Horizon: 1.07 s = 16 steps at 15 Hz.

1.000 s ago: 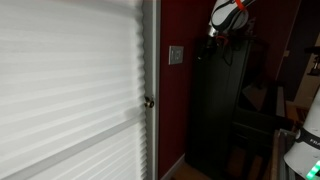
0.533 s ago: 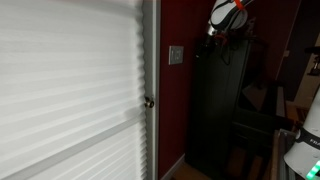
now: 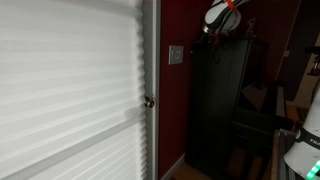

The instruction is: Press the right switch on and off

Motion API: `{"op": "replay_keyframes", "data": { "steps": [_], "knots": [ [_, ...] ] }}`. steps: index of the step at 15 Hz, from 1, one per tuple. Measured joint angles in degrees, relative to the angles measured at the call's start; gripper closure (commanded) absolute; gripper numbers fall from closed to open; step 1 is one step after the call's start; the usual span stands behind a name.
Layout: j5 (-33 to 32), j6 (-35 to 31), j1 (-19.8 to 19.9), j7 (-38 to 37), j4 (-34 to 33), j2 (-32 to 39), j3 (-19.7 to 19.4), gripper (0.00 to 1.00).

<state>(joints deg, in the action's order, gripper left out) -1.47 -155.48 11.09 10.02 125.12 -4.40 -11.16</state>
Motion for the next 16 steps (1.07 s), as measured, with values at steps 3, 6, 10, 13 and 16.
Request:
{"op": "replay_keyframes", "data": {
  "steps": [3, 6, 10, 13, 16],
  "knots": [
    [1.36, -3.91, -0.05, 1.28, -1.58, 2.43, 0.00, 0.97],
    [3.18, -7.69, -0.05, 2.45, -3.11, 5.03, 0.03, 1.00],
    [5.27, -11.97, -0.05, 3.59, -5.10, 8.07, 0.36, 1.00],
    [7.43, -13.67, -0.05, 5.32, -6.63, 9.72, 1.30, 1.00],
    [9.73, -14.48, -0.02, 7.49, -8.41, 11.28, 2.41, 1.00]
  ]
}}
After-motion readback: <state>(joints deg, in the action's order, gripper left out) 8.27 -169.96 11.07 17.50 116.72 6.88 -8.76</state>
